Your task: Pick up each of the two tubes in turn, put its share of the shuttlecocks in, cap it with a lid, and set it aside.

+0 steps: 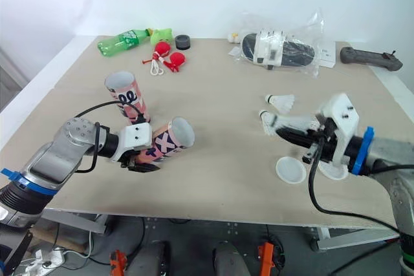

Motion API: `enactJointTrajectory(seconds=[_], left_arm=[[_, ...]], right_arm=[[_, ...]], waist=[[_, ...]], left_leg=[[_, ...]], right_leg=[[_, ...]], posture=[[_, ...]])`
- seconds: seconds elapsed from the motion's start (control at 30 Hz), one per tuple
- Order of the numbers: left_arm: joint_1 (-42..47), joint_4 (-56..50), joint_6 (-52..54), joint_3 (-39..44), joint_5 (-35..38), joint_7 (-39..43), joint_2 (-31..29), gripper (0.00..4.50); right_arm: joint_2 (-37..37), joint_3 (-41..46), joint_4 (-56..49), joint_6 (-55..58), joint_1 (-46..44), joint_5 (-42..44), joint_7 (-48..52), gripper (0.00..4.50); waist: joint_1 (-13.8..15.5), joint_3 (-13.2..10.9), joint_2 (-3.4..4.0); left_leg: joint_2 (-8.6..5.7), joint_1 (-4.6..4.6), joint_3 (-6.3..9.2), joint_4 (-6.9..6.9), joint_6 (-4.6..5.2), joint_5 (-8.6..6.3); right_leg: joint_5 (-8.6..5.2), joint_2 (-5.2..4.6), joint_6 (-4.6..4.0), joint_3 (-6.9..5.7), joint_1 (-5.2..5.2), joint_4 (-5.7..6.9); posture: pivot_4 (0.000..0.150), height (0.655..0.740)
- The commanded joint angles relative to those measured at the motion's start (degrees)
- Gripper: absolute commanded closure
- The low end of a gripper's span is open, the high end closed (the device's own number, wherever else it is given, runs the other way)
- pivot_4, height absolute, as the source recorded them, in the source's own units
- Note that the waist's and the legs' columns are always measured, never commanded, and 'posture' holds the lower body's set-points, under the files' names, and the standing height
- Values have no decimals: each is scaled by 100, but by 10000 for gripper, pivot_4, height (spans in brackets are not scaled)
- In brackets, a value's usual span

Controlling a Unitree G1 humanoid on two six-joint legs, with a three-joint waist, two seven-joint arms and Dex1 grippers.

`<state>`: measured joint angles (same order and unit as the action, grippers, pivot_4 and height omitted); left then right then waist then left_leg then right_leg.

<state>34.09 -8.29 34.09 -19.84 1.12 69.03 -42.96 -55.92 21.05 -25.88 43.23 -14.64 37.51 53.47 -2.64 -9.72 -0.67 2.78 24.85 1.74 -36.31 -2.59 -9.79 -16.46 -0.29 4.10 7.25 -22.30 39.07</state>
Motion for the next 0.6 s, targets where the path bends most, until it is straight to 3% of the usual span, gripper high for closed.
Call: enactJointTrajectory(seconds=[0.03, 0.2, 0.3, 0.6], left_arm=[[-21, 74, -20, -205, 20, 45, 99, 13846], [19, 141, -49, -236, -1, 43, 155, 13846], [15, 128, -34, -224, -8, 30, 170, 13846], [-135, -55, 91, -153, 13, -53, 147, 13846]], right_arm=[[-122, -844, -402, 48, -930, -18, -20, 44436], [346, -2733, -366, -277, -2570, -932, 73, 44436], [459, -3590, -98, -635, -3043, -1702, 273, 44436], [1009, -4388, 479, -1146, -3412, -2503, 706, 44436]], waist=[[-3, -2, -8], [21, -2, -4], [60, 0, -1], [83, 0, -4]], left_leg=[[0, 1, 0, 0, 0, 0], [0, 5, -4, 2, 0, 0], [-1, 19, -3, 3, 0, 0], [-1, 26, 7, 8, -3, -3]], right_leg=[[-3, -2, -5, -1, 0, 0], [-9, -8, -10, -6, -8, -4], [-11, -10, -7, -9, -18, -4], [-15, -11, 8, -24, -19, -1]], posture=[[1500, 7400], [1500, 7400], [1500, 7400], [1500, 7400]])
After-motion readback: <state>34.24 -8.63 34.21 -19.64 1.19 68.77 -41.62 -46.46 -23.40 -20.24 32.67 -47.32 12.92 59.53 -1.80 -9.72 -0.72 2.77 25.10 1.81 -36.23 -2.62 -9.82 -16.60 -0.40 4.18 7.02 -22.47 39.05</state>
